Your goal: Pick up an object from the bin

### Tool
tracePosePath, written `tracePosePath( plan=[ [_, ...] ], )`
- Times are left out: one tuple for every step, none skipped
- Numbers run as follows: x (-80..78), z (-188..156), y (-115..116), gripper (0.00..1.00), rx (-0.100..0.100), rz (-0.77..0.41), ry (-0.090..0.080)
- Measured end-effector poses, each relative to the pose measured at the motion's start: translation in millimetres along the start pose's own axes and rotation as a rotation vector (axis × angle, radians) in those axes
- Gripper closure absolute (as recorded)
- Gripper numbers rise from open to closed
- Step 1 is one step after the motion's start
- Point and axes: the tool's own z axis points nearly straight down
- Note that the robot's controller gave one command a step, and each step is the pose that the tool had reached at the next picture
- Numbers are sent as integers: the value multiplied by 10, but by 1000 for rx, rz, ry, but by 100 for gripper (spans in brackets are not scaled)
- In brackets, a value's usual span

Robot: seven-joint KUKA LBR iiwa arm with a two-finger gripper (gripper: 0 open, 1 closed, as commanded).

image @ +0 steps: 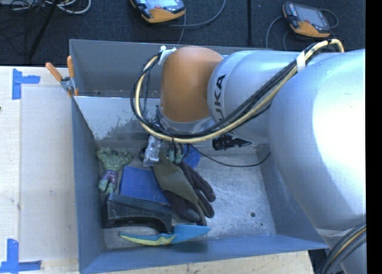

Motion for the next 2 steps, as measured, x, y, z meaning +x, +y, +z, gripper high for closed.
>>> tracePosePath(
  plan=[
    [80, -654, 21, 100, 3, -65, 0],
    [86, -1009, 264, 100, -1, 0, -8]
  ],
)
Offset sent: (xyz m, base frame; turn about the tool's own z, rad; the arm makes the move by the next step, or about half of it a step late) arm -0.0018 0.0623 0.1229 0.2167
